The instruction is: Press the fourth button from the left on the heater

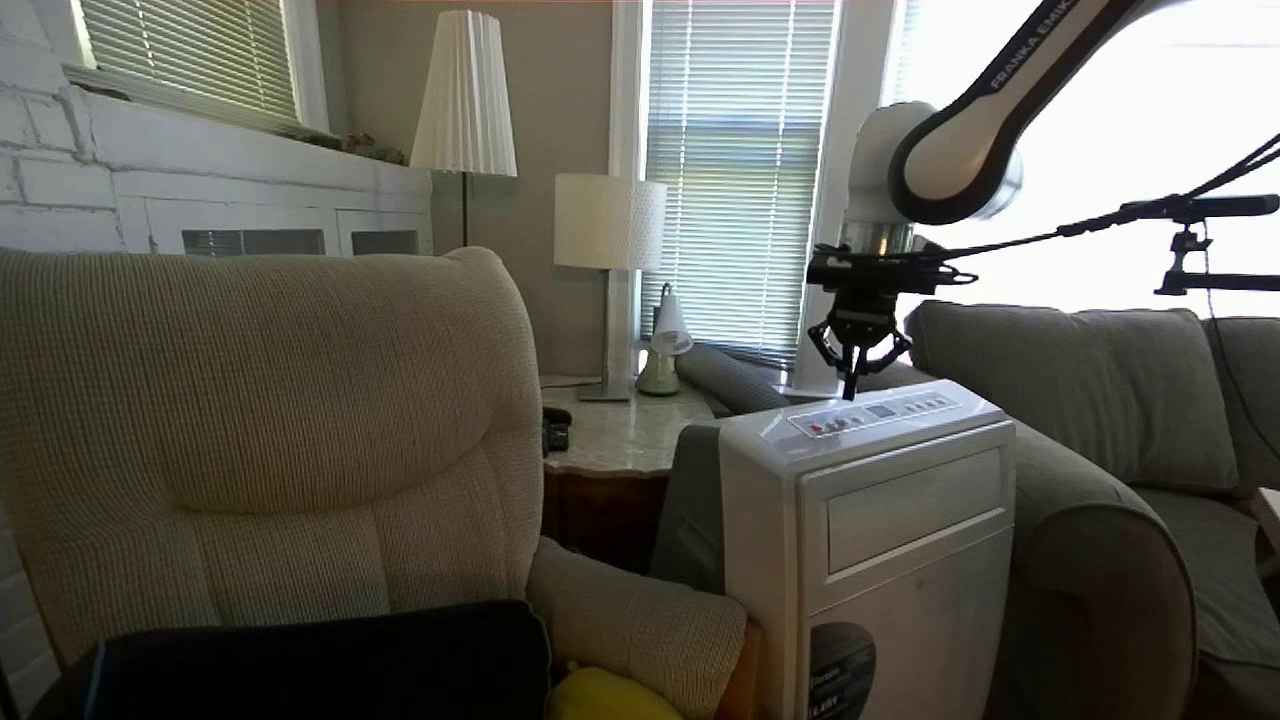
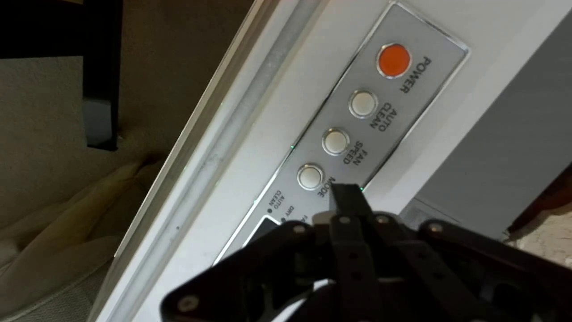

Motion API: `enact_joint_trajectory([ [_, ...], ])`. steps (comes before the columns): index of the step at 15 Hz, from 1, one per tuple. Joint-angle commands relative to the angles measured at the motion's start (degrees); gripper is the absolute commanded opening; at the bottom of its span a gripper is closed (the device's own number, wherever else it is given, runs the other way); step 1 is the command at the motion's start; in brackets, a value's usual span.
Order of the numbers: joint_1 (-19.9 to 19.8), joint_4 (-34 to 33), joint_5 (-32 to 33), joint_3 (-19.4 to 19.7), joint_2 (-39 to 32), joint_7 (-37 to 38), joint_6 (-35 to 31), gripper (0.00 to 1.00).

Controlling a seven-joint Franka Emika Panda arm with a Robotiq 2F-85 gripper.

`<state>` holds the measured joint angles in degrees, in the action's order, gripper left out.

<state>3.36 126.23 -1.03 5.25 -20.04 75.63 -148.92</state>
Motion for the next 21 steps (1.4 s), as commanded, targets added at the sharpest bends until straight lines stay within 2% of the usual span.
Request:
enact_joint_trajectory([
  [1,0.5,0.2,0.7,0.9,4.5,-1.1,4.8,0.0],
  [4,0.1,0.4,2.1,0.6,8.2,-2.4,11.6,0.0],
  [9,-1.2,0.5,2.0,-0.6,14.1,-10.6,21.7,0.0],
  [10,-1.4,0.6,1.7,-0.9,15.1,-12.7,22.7,0.26],
  [11,-1.1,-0.3,1.5,-0.8,12.3,-9.3,20.3,0.02],
  [14,-1.4,-0.3,1.5,-1.1,14.0,-11.4,22.0,0.23],
  [15,-1.4,-0.3,1.5,-1.1,14.1,-11.5,22.0,0.26],
  [21,-1.5,-0.3,1.5,-1.2,14.1,-11.7,22.0,0.26],
])
